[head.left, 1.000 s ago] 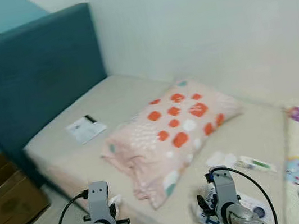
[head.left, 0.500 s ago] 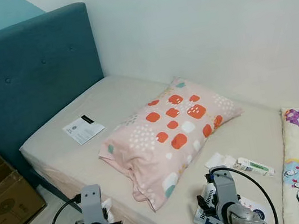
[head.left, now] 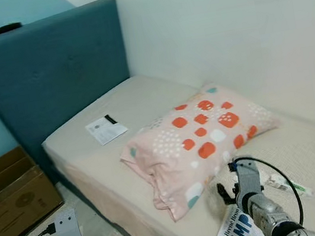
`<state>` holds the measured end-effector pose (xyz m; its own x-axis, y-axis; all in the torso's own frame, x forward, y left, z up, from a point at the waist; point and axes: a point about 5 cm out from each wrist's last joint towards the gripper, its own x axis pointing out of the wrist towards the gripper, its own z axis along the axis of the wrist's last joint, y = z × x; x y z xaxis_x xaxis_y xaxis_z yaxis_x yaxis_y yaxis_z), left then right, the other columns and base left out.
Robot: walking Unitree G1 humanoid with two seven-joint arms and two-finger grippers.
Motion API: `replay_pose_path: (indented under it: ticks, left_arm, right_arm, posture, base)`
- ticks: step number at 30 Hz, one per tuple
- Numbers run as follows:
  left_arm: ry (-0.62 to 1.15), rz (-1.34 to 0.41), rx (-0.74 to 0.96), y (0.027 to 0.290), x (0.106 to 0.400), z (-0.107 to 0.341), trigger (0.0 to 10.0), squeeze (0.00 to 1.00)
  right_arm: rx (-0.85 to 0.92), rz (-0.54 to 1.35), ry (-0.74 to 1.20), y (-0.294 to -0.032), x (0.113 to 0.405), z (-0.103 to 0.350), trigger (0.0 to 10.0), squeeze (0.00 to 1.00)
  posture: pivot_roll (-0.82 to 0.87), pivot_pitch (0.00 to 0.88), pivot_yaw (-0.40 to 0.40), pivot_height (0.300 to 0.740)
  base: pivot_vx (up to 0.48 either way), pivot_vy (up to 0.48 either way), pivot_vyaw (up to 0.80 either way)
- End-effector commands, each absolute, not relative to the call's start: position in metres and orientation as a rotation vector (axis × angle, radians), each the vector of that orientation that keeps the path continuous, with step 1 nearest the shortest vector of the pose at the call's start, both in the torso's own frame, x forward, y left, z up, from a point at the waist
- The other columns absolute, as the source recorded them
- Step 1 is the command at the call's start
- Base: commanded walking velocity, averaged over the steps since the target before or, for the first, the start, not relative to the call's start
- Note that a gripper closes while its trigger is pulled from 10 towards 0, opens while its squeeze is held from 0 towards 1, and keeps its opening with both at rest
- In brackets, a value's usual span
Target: Clean up the room
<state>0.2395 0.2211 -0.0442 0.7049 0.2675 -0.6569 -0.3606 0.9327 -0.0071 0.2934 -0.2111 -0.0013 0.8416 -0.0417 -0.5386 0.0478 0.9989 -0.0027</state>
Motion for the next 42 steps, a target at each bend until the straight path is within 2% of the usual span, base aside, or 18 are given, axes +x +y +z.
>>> replay_pose_path:
  ticks: [1, 4, 12, 21, 26, 30, 42]
  left_arm:
    - [0.702, 0.314, -0.17, 0.213, 0.243, -0.044, 10.0, 0.0]
    - [0.693, 0.284, -0.168, 0.208, 0.246, -0.042, 10.0, 0.0]
    - [0.678, 0.238, -0.163, 0.199, 0.253, -0.039, 10.0, 0.0]
    - [0.678, 0.219, -0.155, 0.198, 0.253, -0.039, 10.0, 0.0]
    - [0.677, 0.205, -0.146, 0.198, 0.251, -0.04, 10.0, 0.0]
    - [0.693, 0.209, -0.125, 0.199, 0.248, -0.042, 10.0, 0.0]
    - [0.709, 0.241, -0.125, 0.201, 0.246, -0.044, 10.0, 0.0]
  right_arm:
    - [0.016, -0.084, 0.564, -0.219, 0.291, -0.001, 10.0, 0.0]
    - [0.025, -0.089, 0.549, -0.223, 0.291, 0.0, 10.0, 0.0]
    - [0.076, -0.123, 0.561, -0.231, 0.287, -0.002, 10.0, 0.0]
    - [0.058, -0.136, 0.559, -0.233, 0.286, -0.002, 10.0, 0.0]
    - [0.059, -0.125, 0.551, -0.232, 0.288, -0.001, 10.0, 0.0]
    - [0.056, -0.112, 0.548, -0.23, 0.289, 0.0, 10.0, 0.0]
    - [0.033, -0.085, 0.566, -0.226, 0.287, -0.003, 10.0, 0.0]
  posture:
    - [-0.15, 0.055, -0.019, 0.7]
    - [-0.15, 0.055, -0.017, 0.7]
    - [-0.16, 0.057, -0.01, 0.7]
    - [-0.16, 0.056, -0.009, 0.7]
    - [-0.16, 0.057, -0.01, 0.7]
    - [-0.16, 0.057, -0.011, 0.7]
    - [-0.16, 0.062, -0.009, 0.7]
  base:
    - [0.0, 0.0, 0.0]
    - [0.0, 0.0, 0.0]
    - [0.0, 0.0, -0.79]
    - [0.0, 0.0, -0.75]
    - [0.0, 0.0, 0.0]
    - [0.0, -0.48, 0.0]
    - [0.0, 0.0, 0.0]
